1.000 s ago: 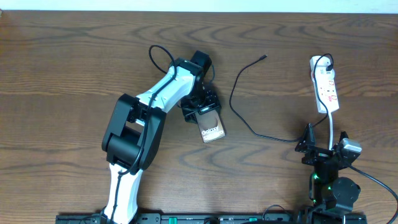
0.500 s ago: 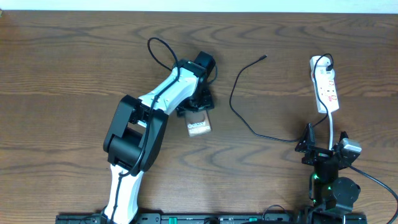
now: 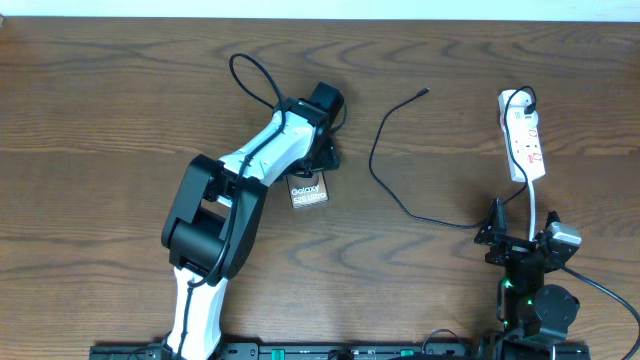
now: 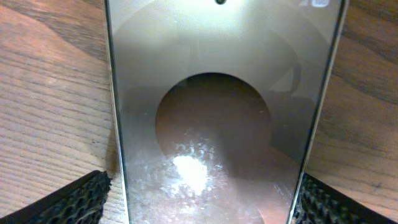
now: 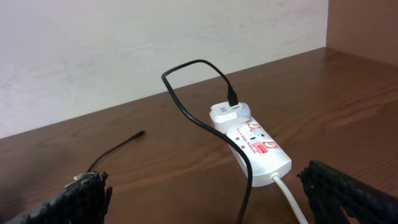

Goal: Plug charger to phone and switch on socket

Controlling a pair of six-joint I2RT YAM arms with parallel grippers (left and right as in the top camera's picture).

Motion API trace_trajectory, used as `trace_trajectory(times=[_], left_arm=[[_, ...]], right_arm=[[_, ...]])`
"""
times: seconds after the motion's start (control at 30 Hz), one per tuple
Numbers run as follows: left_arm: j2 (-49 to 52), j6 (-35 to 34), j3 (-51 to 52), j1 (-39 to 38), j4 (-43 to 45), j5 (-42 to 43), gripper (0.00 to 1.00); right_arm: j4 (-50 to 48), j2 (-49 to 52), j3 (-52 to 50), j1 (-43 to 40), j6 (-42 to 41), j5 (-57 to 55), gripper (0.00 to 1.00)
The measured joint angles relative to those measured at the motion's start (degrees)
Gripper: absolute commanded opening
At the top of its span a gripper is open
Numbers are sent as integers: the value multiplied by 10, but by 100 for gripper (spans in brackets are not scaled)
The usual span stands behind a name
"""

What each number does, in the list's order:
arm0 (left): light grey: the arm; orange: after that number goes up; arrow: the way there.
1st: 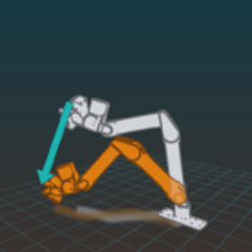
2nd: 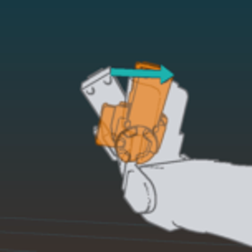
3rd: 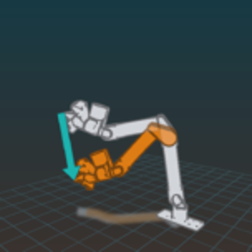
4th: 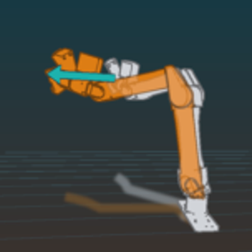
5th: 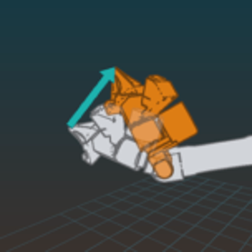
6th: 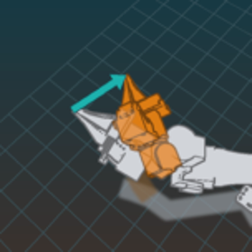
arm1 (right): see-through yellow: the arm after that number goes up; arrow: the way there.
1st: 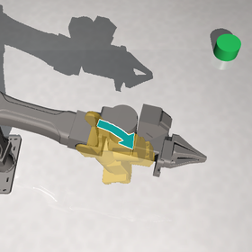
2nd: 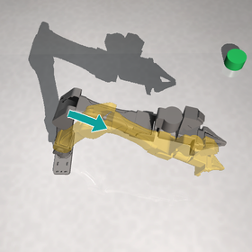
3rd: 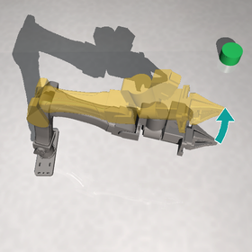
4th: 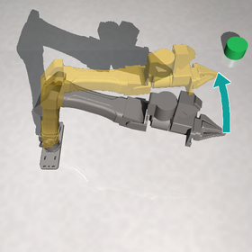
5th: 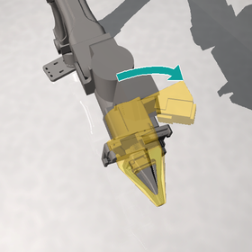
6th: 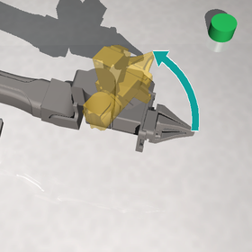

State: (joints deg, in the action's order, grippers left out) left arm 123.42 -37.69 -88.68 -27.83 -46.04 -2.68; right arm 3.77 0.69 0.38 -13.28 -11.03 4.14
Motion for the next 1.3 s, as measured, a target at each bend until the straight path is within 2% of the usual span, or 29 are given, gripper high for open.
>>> trace_trajectory(times=[0.43,0.97,1.3], left_arm=[[-1,47,2,1,3,28,98],[-1,152,5,1,-4,60,98],[-2,168,7,1,0,60,98]], right_arm=[[0,0,0,0,0,0,99],[0,0,0,0,0,0,99],[0,0,0,0,0,0,99]])
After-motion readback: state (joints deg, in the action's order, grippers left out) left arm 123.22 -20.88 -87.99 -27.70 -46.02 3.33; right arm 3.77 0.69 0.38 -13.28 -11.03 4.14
